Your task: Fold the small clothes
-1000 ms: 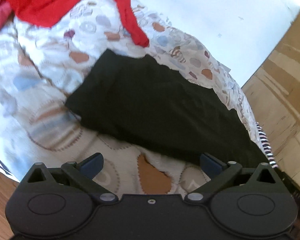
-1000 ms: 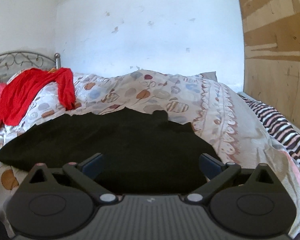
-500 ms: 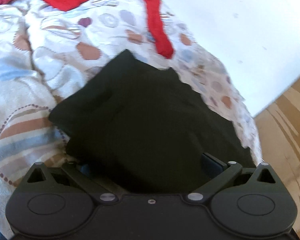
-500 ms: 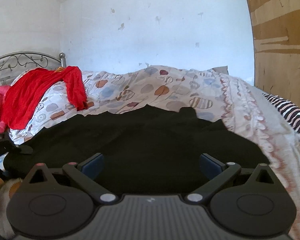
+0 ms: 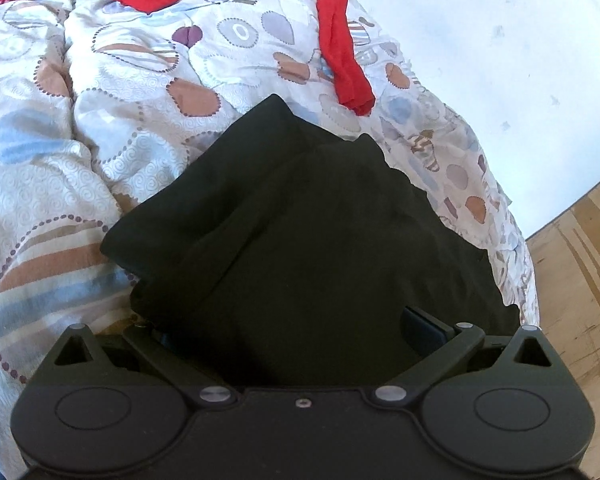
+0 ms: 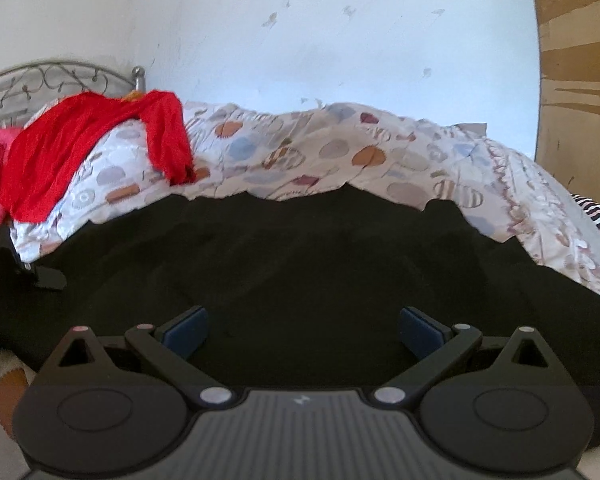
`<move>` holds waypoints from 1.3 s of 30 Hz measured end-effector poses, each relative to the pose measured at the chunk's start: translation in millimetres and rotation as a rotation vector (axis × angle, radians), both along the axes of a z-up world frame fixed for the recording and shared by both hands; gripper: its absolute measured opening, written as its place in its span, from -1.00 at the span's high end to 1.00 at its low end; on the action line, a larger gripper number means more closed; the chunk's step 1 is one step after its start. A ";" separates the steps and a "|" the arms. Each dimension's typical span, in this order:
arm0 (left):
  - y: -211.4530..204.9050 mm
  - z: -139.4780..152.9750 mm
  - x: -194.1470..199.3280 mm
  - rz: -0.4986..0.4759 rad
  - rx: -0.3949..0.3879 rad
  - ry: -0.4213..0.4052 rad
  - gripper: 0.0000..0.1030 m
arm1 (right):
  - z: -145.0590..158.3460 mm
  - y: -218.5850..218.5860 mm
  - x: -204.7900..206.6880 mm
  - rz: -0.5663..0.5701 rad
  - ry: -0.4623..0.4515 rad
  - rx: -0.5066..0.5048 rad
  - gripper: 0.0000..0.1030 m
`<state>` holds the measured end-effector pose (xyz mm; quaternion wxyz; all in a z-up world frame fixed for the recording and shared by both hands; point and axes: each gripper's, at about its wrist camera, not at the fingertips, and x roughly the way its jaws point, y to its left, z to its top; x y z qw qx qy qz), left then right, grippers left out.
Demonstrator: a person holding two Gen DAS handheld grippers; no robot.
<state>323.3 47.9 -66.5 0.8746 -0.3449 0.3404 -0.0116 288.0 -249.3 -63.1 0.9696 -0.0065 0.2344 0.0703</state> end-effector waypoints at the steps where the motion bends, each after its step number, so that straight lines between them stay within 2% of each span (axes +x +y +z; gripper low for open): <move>1: -1.6 0.3 1.7 0.000 0.004 0.002 -0.99 | -3.9 1.5 2.9 0.004 0.019 -0.008 -1.00; 13: -6.0 -2.5 3.7 -0.009 0.044 0.003 -0.99 | -17.9 1.7 -6.2 -0.002 -0.035 0.005 -0.99; 18: 0.4 -1.9 2.7 0.026 -0.020 -0.013 -0.99 | -20.0 0.8 -8.6 -0.005 -0.052 0.009 -0.99; 20: 4.7 -0.5 2.4 0.048 -0.040 -0.015 -0.91 | -20.7 1.1 -9.5 -0.006 -0.059 0.011 -0.99; 22: 6.2 2.5 1.9 0.076 -0.022 -0.025 -0.75 | -20.9 1.4 -10.3 -0.006 -0.061 0.011 -0.99; 25: 8.9 4.6 2.6 0.119 0.024 -0.022 -0.21 | -21.1 1.6 -10.6 -0.006 -0.062 0.014 -0.99; 27: 10.8 3.4 6.2 0.144 0.052 0.006 0.08 | -21.0 1.8 -10.7 -0.006 -0.063 0.015 -0.99; 30: 14.1 4.0 10.2 0.160 0.061 -0.002 0.22 | -19.6 -0.4 -12.1 -0.002 -0.066 0.028 -0.99; 34: 2.2 23.5 15.5 0.140 0.189 -0.058 0.64 | -8.3 -21.7 -26.4 -0.006 -0.114 0.187 -1.00; 37: -8.5 38.2 21.8 0.105 0.234 -0.110 0.77 | 2.0 -40.2 -35.9 -0.037 -0.095 0.261 -1.00; 39: -17.2 47.4 25.2 0.076 0.266 -0.146 0.79 | 7.7 -50.3 -44.6 -0.047 -0.077 0.251 -1.00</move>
